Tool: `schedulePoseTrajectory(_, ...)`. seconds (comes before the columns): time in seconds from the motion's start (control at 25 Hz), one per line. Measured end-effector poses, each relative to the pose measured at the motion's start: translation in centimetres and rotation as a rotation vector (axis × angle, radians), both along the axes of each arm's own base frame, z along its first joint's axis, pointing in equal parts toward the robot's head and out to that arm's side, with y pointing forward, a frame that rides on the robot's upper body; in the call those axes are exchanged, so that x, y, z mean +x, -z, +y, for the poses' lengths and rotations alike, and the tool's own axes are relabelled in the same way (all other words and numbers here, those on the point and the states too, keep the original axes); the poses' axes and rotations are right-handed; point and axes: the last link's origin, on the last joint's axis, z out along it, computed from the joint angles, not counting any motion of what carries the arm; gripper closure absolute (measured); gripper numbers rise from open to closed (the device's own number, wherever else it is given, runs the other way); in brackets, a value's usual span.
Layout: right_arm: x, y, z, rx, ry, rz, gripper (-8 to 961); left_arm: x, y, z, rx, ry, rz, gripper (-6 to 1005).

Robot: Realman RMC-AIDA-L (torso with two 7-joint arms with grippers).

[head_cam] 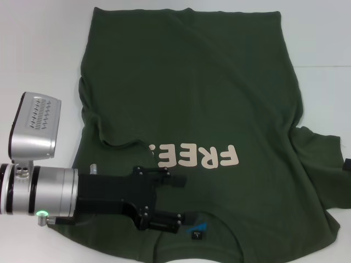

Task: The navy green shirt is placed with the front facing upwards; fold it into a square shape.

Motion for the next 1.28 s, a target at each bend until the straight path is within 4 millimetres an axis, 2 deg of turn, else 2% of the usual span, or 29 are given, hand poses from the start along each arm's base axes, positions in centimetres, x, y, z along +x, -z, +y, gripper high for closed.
schedulePoseTrajectory(0.52,-0.2,1.0,0.0,-0.003,0.001,0.002,223,0.0,0.0,0.0,-0.004,-0.004,-0.001,154)
schedulePoseTrajectory(0.76,-0.1,1.3,-0.1,-0.013,-0.006,-0.01,430,0.0,-0.1,0.0,-0.003,-0.004,0.0,154)
schedulePoseTrajectory(1.2,0.1,1.1,-0.2,-0.003,-0.007,-0.015,675,-0.1,-0.1,0.1,0.001,-0.008,-0.001,154)
schedulePoseTrajectory(1.28,0.1,1.1,-0.2,0.001,-0.005,-0.014,764,-0.1,-0.1,0.0,0.0,-0.009,-0.001,154)
